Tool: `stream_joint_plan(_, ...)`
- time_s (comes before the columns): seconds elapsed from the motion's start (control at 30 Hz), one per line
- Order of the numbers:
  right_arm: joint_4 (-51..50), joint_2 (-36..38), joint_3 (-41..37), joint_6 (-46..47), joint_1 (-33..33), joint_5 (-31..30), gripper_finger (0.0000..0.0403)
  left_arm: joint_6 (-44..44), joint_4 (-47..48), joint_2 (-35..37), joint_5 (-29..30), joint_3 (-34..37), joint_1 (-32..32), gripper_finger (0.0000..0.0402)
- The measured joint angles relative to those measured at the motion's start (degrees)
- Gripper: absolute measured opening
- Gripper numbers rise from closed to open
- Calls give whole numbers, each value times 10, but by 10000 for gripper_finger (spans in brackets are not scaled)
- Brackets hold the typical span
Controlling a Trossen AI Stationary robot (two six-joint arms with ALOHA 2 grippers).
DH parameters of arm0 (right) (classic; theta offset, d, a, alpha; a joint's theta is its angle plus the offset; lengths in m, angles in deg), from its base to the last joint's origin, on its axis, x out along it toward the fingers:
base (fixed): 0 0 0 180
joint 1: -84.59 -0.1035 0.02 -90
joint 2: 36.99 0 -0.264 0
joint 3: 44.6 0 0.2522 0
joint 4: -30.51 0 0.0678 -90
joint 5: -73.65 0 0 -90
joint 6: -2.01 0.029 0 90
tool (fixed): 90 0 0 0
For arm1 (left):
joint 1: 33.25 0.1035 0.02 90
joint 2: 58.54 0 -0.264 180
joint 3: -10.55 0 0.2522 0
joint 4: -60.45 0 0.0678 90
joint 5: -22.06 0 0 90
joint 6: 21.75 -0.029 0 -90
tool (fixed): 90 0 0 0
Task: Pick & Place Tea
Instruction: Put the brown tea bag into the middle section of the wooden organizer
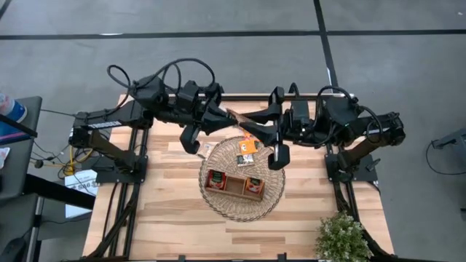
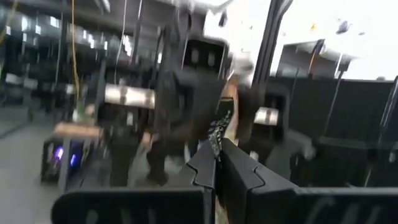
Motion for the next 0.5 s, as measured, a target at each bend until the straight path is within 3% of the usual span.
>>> stream_joint_plan(0.27,-45,9,0,19,0,-9,170,-54,189,41,5,1,4,0)
stream_joint_plan(0.5,-155,30,0,78,0,-8,205,-86,400,58,11,1,12,0)
